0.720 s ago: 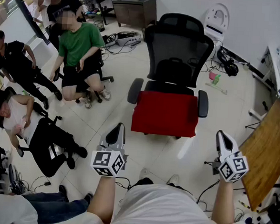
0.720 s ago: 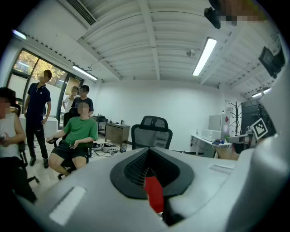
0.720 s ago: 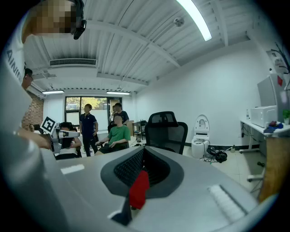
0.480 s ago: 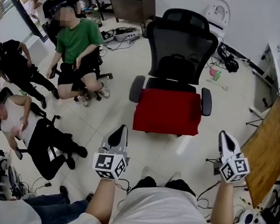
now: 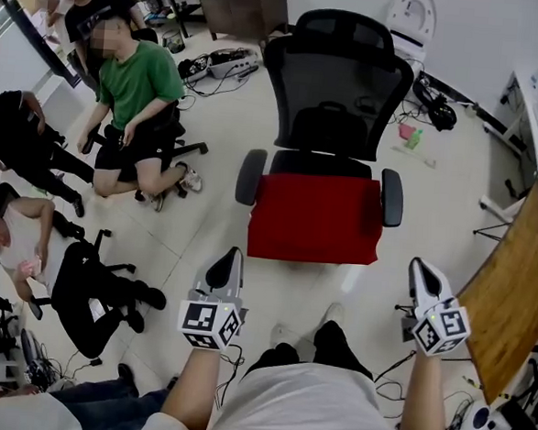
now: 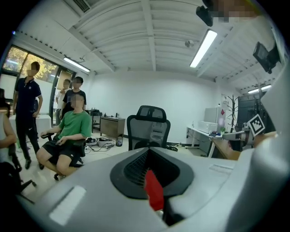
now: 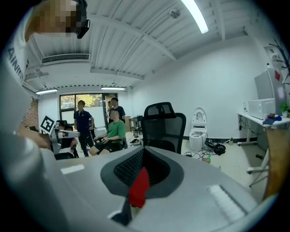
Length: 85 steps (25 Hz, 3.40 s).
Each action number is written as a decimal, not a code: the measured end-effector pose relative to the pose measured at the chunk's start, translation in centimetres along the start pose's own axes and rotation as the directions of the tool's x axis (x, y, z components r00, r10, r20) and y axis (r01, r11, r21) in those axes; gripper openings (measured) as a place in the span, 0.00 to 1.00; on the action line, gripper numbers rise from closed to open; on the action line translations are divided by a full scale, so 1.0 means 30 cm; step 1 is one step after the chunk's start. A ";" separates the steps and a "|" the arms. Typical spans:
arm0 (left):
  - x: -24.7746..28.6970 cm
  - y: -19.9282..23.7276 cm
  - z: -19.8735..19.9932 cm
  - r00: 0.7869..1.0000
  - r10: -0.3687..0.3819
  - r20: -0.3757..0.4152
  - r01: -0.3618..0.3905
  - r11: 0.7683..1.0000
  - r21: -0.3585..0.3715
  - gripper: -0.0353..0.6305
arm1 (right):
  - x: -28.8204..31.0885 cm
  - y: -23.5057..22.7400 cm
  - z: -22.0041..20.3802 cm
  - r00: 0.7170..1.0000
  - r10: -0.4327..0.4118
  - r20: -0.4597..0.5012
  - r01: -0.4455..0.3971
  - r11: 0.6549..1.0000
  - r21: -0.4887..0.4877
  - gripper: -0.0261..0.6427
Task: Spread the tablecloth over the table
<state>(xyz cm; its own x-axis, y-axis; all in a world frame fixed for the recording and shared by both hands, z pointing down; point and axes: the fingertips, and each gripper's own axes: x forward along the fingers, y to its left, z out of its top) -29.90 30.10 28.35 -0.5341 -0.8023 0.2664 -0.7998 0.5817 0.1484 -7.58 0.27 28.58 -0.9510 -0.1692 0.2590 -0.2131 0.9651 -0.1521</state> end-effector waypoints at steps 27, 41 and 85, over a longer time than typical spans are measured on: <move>0.482 0.264 -1.230 0.876 0.217 -0.430 -0.285 0.953 -0.101 0.08 | 0.429 -0.420 -1.141 0.948 0.003 -0.317 0.081 0.965 0.250 0.05; 0.637 0.531 -1.835 0.930 0.063 -0.362 -0.313 0.651 -0.691 0.30 | 0.475 -0.342 -1.653 0.873 0.094 -0.479 0.035 0.967 0.254 0.05; 0.548 0.476 -1.600 0.978 0.108 -0.180 -0.210 0.578 -0.789 0.08 | 0.540 -0.583 -1.556 0.998 0.034 0.045 -0.055 0.461 0.886 0.07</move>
<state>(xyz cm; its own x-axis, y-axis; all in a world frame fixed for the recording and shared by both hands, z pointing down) -36.94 31.64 80.56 -0.5595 -0.6971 0.4484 -0.1342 0.6100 0.7810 -8.79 -10.02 79.97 -0.9667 -0.1448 0.2109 -0.2442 0.2769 -0.9293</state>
